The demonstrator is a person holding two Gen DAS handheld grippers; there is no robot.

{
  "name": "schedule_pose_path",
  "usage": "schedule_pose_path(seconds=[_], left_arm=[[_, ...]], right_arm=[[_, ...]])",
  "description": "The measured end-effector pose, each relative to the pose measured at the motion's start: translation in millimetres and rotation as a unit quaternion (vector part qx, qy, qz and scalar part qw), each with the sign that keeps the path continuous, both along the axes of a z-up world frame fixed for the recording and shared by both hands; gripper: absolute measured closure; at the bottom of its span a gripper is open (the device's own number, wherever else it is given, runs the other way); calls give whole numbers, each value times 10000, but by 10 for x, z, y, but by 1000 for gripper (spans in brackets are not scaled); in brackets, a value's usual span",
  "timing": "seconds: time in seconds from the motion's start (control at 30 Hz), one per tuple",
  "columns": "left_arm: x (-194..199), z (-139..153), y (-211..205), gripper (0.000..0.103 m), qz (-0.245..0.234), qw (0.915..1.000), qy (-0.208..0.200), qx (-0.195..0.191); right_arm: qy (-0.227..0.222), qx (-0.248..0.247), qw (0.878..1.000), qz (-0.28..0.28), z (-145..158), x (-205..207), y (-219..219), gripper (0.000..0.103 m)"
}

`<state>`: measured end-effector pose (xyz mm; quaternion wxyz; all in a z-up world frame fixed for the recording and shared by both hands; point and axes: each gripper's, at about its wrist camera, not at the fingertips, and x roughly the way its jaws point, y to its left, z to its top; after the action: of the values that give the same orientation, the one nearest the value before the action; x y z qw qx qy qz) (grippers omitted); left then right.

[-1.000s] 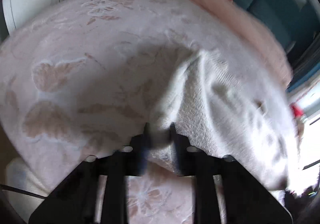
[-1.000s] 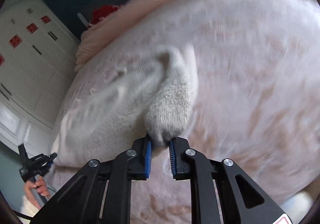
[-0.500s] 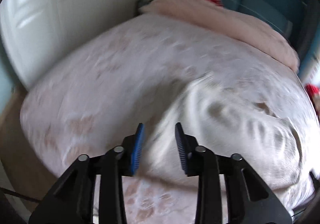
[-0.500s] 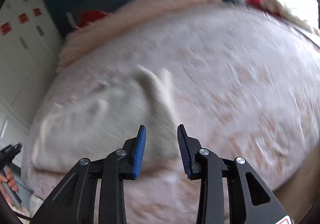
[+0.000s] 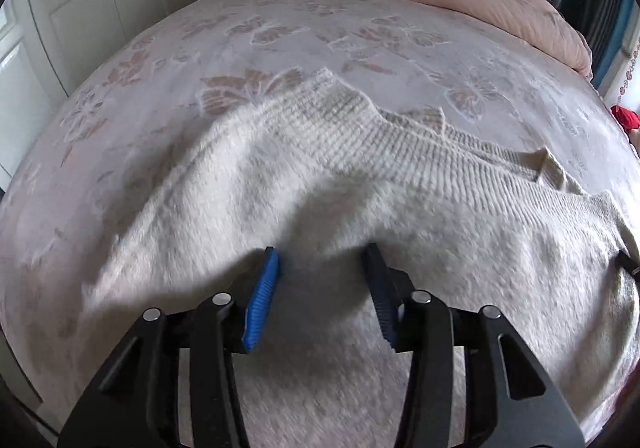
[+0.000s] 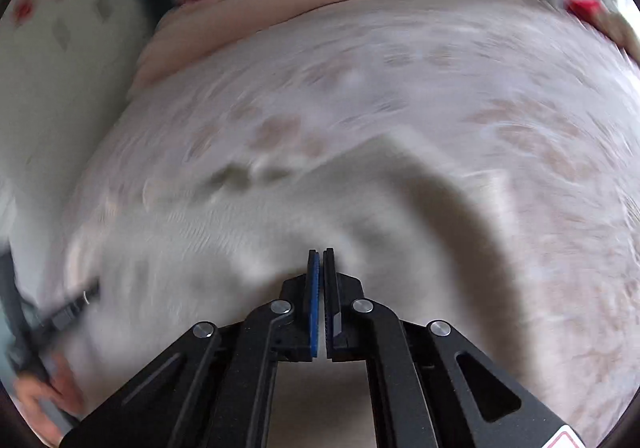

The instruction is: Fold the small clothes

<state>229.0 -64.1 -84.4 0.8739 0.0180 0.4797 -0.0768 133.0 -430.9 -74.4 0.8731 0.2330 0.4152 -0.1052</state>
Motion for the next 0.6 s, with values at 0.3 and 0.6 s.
schedule_pose_path(seconds=[0.3, 0.6], left_arm=[[86, -46, -116, 53, 4, 9992, -123, 378], [173, -46, -72, 49, 98, 9997, -5, 232]], right_arm=[[337, 47, 9966, 753, -325, 299, 323, 103], [349, -106, 9875, 1534, -182, 640, 923, 103]])
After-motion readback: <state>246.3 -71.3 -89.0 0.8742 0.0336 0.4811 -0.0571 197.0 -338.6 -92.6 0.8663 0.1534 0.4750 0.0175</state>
